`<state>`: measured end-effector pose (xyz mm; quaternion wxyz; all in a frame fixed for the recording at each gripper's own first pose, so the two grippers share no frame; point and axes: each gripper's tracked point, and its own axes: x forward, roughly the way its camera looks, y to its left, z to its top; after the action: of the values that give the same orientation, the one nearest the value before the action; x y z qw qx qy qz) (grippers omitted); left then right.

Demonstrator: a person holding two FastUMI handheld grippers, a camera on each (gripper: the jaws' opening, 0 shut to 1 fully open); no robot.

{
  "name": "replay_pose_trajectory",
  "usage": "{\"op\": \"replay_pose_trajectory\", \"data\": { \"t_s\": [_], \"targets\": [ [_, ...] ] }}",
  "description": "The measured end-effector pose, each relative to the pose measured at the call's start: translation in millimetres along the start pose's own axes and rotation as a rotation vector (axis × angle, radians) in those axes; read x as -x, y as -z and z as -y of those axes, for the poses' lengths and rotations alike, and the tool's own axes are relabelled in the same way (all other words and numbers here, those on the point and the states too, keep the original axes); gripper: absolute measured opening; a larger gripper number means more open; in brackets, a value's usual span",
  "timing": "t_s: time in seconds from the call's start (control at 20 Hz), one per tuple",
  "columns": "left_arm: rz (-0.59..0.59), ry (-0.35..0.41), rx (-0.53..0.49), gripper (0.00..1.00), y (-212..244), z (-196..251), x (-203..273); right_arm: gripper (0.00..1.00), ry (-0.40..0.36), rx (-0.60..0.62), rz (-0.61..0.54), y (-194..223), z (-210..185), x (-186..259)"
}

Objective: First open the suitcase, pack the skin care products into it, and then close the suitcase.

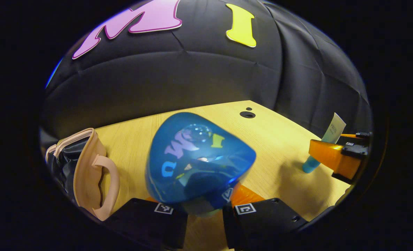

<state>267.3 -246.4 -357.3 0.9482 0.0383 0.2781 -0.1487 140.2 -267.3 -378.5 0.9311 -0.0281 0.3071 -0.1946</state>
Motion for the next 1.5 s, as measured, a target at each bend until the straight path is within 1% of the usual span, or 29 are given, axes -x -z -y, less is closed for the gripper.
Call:
{"op": "replay_pose_trajectory", "data": {
  "t_s": [0.2, 0.3, 0.4, 0.45, 0.55, 0.65, 0.7, 0.75, 0.95, 1.0, 1.05, 1.1, 1.25, 1.4, 1.45, 1.5],
  "targets": [
    [-0.001, 0.003, 0.01, 0.45, 1, 0, 1, 0.97, 0.017, 0.007, -0.011, 9, 0, -20],
    [-0.002, 0.001, 0.013, 0.45, 2, 0, 2, 0.96, 0.01, 0.0, -0.028, 15, -2, -24],
    [-0.002, 0.004, 0.017, 0.45, 3, 0, 2, 0.9, -0.003, -0.003, -0.041, 21, -9, -31],
    [0.0, 0.004, 0.021, 0.45, 2, 0, 2, 0.84, -0.009, -0.002, -0.053, 25, -11, -33],
    [0.001, 0.004, 0.022, 0.46, 2, -2, 3, 0.78, -0.021, -0.012, -0.065, 27, -16, -35],
    [0.003, 0.004, 0.026, 0.45, 3, -2, 2, 0.49, -0.037, -0.017, -0.055, 25, -19, -36],
    [0.003, 0.004, 0.03, 0.46, 3, -3, 4, 0.48, -0.053, -0.017, -0.053, 24, -22, -34],
    [0.006, 0.006, 0.035, 0.49, 3, -3, 5, 0.45, -0.063, -0.008, -0.053, 26, -23, -34],
    [0.017, 0.005, 0.065, 0.48, 5, -7, 11, 0.43, -0.113, 0.052, -0.037, 24, -32, -18],
    [0.031, 0.002, 0.076, 0.51, 4, -8, 14, 0.43, -0.125, 0.055, -0.03, 20, -35, -14],
    [0.041, 0.0, 0.086, 0.48, 2, -10, 16, 0.43, -0.136, 0.058, -0.022, 17, -38, -9],
    [0.046, -0.006, 0.094, 0.48, 2, -13, 20, 0.43, -0.146, 0.057, -0.013, 13, -41, -4],
    [0.11, -0.007, 0.11, 0.47, -16, -18, 36, 0.43, -0.179, 0.052, 0.009, 2, -51, 13],
    [0.161, -0.012, 0.114, 0.47, -31, -28, 53, 0.43, -0.214, 0.074, 0.011, -2, -64, 31],
    [0.171, -0.019, 0.118, 0.43, -36, -34, 59, 0.43, -0.228, 0.087, 0.012, -3, -70, 38],
    [0.187, -0.027, 0.124, 0.46, -41, -41, 68, 0.43, -0.243, 0.1, 0.017, -5, -77, 45]
  ]
}}
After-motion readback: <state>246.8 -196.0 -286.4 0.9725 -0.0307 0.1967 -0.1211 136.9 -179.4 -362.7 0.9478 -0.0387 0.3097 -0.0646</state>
